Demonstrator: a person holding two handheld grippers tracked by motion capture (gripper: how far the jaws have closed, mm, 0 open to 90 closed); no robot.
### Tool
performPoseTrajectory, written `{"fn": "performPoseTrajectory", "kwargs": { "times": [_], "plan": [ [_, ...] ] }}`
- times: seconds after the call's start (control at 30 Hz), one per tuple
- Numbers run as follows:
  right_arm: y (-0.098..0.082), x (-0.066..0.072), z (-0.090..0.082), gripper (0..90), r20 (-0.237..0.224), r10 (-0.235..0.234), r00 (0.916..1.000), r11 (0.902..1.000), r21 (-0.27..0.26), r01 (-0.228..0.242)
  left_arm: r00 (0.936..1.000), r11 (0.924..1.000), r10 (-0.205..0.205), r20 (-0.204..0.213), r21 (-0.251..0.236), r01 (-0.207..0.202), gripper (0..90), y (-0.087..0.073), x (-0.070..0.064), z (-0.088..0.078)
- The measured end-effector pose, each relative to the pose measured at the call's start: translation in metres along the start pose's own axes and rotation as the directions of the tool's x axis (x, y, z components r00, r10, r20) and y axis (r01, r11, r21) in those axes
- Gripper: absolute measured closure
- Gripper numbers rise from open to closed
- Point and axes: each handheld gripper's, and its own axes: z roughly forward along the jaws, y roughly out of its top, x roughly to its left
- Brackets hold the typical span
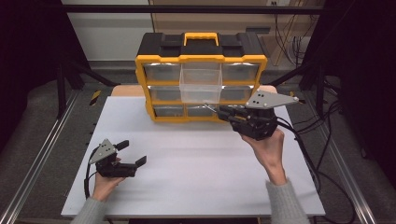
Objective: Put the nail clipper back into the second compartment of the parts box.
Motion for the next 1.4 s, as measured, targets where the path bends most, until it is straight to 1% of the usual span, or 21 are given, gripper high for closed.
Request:
{"fn": "performPoseTrajectory", "kwargs": {
  "times": [0.47, 0.6, 0.93, 1.33, 1.4],
  "plan": [
    [0.013, -0.007, 0.003, 79.2, 0.013, 0.000, 0.9999, 0.9998, -0.019, 0.000, 1.0000, 1.0000, -0.001, -0.001, -0.002, 0.001, 2.1, 0.000, 0.000, 0.000],
    [0.018, -0.009, 0.003, 79.2, 0.006, 0.002, 1.0000, 0.9997, -0.022, -0.002, 1.0000, 1.0000, -0.001, -0.001, -0.001, 0.001, 2.1, 0.000, 0.000, 0.000],
    [0.029, -0.013, 0.005, 79.2, 0.010, 0.000, 1.0000, 0.9995, -0.031, 0.000, 1.0000, 1.0000, -0.001, 0.000, -0.002, 0.001, 2.1, 0.000, 0.000, 0.000],
    [0.040, -0.024, 0.013, 79.2, 0.018, 0.007, 0.9998, 0.9995, -0.032, -0.007, 1.0000, 1.0000, -0.001, 0.000, -0.003, 0.001, 2.1, 0.000, 0.001, 0.000],
    [0.042, -0.026, 0.015, 79.2, 0.020, 0.015, 0.9997, 0.9995, -0.029, -0.014, 1.0000, 1.0000, -0.001, 0.000, -0.002, 0.001, 2.1, 0.000, 0.001, 0.000]
  ]
}}
